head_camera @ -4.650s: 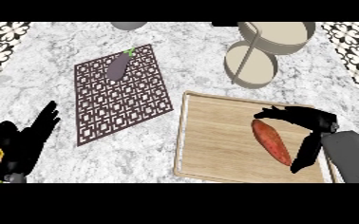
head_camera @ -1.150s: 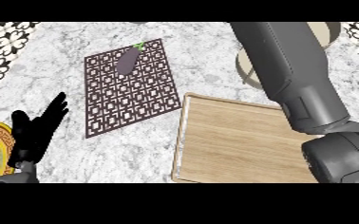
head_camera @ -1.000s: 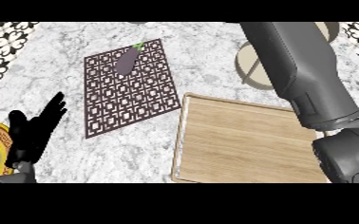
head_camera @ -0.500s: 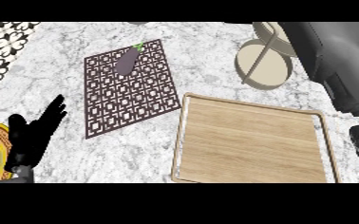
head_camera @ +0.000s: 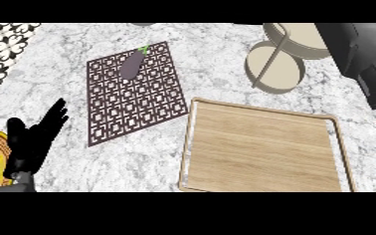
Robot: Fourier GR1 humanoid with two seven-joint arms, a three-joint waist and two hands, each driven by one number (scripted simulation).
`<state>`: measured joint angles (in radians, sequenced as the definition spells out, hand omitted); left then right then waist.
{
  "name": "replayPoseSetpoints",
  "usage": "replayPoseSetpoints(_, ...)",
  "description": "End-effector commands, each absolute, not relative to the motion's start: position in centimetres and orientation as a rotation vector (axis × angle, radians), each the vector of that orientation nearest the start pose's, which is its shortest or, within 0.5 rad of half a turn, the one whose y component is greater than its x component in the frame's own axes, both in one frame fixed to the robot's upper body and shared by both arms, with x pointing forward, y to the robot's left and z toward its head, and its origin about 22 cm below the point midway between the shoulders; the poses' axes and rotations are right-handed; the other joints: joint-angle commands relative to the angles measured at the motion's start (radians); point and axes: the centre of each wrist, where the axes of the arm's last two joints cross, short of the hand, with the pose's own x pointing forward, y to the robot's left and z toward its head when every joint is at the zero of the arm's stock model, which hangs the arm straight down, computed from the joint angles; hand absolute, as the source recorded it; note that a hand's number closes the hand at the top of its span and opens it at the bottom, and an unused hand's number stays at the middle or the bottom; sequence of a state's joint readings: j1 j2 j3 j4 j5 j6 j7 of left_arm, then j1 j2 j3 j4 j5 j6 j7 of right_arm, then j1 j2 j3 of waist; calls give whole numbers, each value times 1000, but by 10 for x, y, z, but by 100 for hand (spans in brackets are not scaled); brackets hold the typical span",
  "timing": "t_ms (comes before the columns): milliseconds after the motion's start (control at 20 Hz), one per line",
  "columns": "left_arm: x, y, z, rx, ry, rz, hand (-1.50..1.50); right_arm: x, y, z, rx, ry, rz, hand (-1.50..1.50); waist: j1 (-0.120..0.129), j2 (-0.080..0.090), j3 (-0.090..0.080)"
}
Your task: Pick the sweet potato from the tray and place it in the tiered basket
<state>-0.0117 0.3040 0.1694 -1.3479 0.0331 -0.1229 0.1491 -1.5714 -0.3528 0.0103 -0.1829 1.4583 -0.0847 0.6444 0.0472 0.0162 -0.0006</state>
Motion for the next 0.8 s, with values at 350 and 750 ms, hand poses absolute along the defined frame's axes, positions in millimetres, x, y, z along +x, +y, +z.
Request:
replayPoseSetpoints(350, 244, 349, -4, 252, -1224, -99, 0, 489, -208, 258, -1489, -531, 716, -150, 0, 1, 1)
replayPoseSetpoints(750, 232, 360, -6, 251, -1225, -93, 0, 487, -226, 248, -1497, -697, 501, -150, -6, -3, 1)
